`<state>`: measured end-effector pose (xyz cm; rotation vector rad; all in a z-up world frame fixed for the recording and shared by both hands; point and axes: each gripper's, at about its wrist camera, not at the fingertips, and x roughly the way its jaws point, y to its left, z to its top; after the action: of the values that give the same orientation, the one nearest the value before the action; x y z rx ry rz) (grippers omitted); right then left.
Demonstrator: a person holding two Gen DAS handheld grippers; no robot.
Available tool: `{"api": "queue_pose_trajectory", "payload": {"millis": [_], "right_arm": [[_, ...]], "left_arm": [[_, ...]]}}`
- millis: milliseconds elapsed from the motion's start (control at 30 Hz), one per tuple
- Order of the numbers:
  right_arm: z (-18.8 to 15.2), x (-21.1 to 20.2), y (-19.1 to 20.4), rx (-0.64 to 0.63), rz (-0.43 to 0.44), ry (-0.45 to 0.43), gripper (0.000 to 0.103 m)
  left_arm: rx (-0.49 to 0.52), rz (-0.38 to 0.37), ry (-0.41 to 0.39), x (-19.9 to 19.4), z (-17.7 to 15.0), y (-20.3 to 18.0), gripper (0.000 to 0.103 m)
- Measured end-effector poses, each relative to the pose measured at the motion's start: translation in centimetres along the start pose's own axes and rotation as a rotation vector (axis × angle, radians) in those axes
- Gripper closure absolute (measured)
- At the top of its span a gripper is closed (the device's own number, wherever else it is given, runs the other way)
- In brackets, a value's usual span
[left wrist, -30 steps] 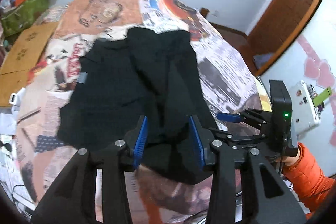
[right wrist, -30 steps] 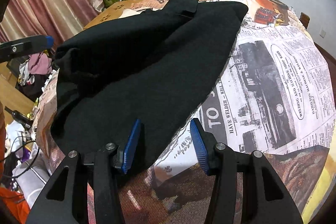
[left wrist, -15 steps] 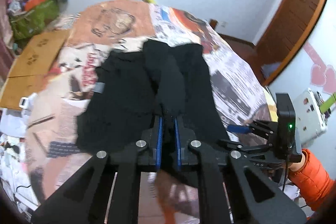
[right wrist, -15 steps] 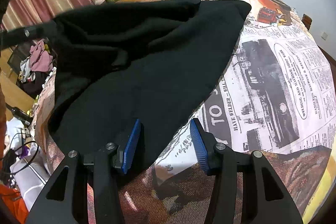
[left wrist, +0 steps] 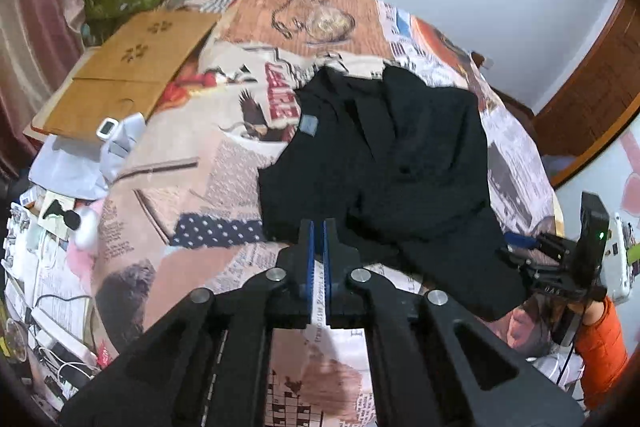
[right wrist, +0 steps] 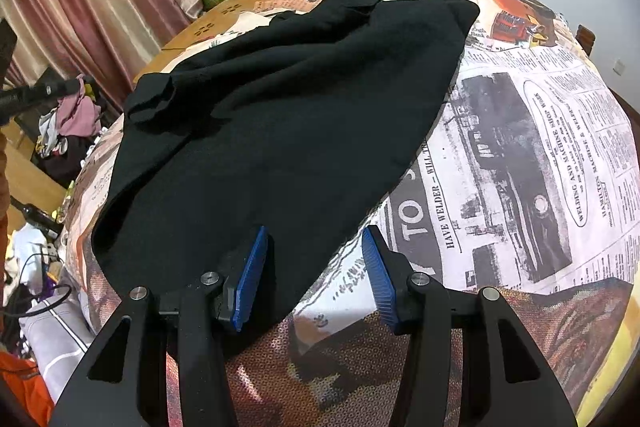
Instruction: Fold small clothes
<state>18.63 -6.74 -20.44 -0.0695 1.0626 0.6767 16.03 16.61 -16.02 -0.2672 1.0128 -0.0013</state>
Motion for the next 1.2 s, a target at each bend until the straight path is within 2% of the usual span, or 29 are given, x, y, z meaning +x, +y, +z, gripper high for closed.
{"api": "queue_pose_trajectory", "payload": {"millis": [100,167,267,367,500,600,667,800,833,867,900,933,967,1033,1100,1200], "right_arm": [[0.0,0.0,-0.1,0.005,-0.002,0.003,0.058],[0.1,0.0,-0.1,0.007,-0.005,0.004,0.058],[0.1,0.0,-0.1,0.008,-0.005,0.005,0.058],[0.0,0.0,-0.3,0.010,-0.001,0.004,0.058],[0.0,0.0,-0.4,0.009,0.003,0.001,0.057],[-0.1,-0.1,-0.4,0.009,0.007,-0.003,0.057],[-0.1,-0.1,-0.5,0.011,0.012,-0.005,0.057],[-0.3,-0.1,-0.7,0.018,0.028,-0.008,0.057],[-0.3,-0.1,-0.8,0.019,0.030,-0.009,0.057],[-0.3,-0.1,-0.9,0.020,0.033,-0.009,0.057],[-0.4,-0.1,-0.9,0.021,0.037,-0.009,0.057],[-0.4,-0.2,-0.9,0.022,0.038,-0.010,0.057],[-0.5,-0.2,-1.0,0.022,0.040,-0.011,0.057],[-0.5,-0.2,-1.0,0.024,0.042,-0.012,0.057],[-0.5,-0.3,-1.1,0.023,0.044,-0.012,0.057],[-0.6,-0.3,-1.1,0.022,0.044,-0.012,0.057]], "left_arm": [[0.016,-0.064,0.040,1.3,0.1,-1.6,0.080],[0.033,-0.103,0.046,1.7,0.2,-3.2,0.060],[0.069,-0.166,0.066,2.6,0.5,-6.3,0.048],[0.111,-0.229,0.111,4.1,0.4,-9.6,0.043],[0.141,-0.247,0.189,7.0,0.2,-12.4,0.043],[0.112,-0.191,0.233,9.8,0.4,-13.1,0.043],[0.104,-0.115,0.221,11.0,0.7,-13.2,0.043],[0.076,-0.055,0.191,11.6,1.6,-12.8,0.043],[0.064,-0.045,0.182,11.7,1.9,-12.6,0.046],[0.046,-0.037,0.187,12.0,2.1,-12.2,0.061],[0.027,-0.026,0.196,12.3,2.2,-11.8,0.071],[0.000,-0.018,0.207,12.7,2.3,-11.2,0.087],[-0.023,-0.026,0.213,12.9,2.3,-10.6,0.095],[-0.069,-0.043,0.211,13.0,2.3,-9.2,0.102],[-0.092,-0.065,0.200,12.5,2.2,-8.3,0.102],[-0.044,-0.052,0.144,10.4,2.0,-8.0,0.102]]}}
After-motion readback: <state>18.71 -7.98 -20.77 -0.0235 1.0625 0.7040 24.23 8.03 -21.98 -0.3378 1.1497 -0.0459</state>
